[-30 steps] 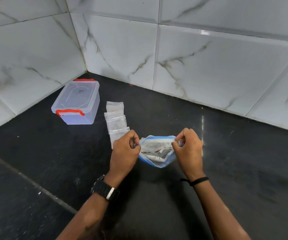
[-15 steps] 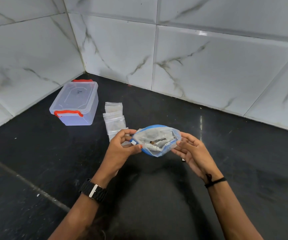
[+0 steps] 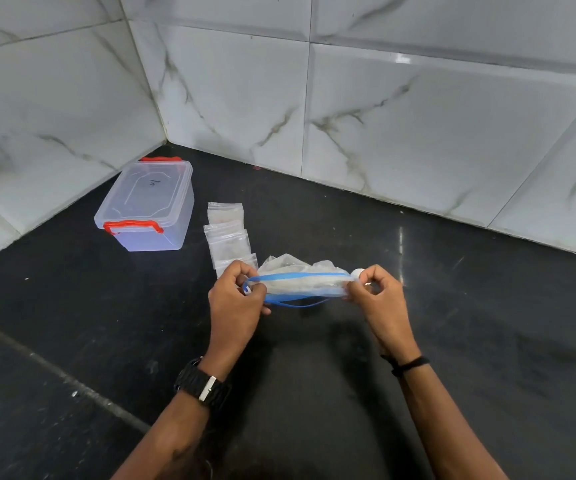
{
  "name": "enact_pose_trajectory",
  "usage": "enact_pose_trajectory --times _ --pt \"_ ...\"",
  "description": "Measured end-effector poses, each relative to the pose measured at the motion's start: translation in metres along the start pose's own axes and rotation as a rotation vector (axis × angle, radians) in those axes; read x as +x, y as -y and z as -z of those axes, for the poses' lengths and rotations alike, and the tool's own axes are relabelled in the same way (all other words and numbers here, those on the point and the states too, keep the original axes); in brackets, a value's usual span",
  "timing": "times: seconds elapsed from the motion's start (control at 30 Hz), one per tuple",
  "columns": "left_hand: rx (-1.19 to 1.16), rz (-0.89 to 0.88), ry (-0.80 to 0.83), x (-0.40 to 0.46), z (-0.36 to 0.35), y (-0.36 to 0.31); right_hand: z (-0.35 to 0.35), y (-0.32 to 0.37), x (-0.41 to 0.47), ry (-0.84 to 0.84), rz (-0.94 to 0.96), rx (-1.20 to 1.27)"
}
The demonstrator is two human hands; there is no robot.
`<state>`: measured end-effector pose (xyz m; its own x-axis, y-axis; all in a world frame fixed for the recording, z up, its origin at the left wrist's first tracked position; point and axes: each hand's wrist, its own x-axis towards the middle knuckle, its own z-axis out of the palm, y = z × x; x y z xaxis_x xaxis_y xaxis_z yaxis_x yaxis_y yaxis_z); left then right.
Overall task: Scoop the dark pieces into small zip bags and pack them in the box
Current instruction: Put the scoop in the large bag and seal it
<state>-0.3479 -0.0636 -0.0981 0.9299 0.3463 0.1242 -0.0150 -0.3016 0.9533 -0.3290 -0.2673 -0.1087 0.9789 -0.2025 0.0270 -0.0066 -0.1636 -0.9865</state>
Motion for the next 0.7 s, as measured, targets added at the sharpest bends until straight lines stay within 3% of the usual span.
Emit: enact_pose_trajectory --times 0.3,0.53,0.7 --pt "0.093 -0.115 -0.055 -0.009 -0.007 0.002 -0.015 0.005 -0.009 -0.217 0.056 -0.080" --pt "0.020 0.024 0.058 -0.004 0.000 0.001 0.004 0.013 -0.003 0.112 -0.098 0.351" --pt "0.200 -0.115 -0.078 -0.008 -0.008 0.000 -0.003 0.013 -0.007 -0.130 0.003 0.016"
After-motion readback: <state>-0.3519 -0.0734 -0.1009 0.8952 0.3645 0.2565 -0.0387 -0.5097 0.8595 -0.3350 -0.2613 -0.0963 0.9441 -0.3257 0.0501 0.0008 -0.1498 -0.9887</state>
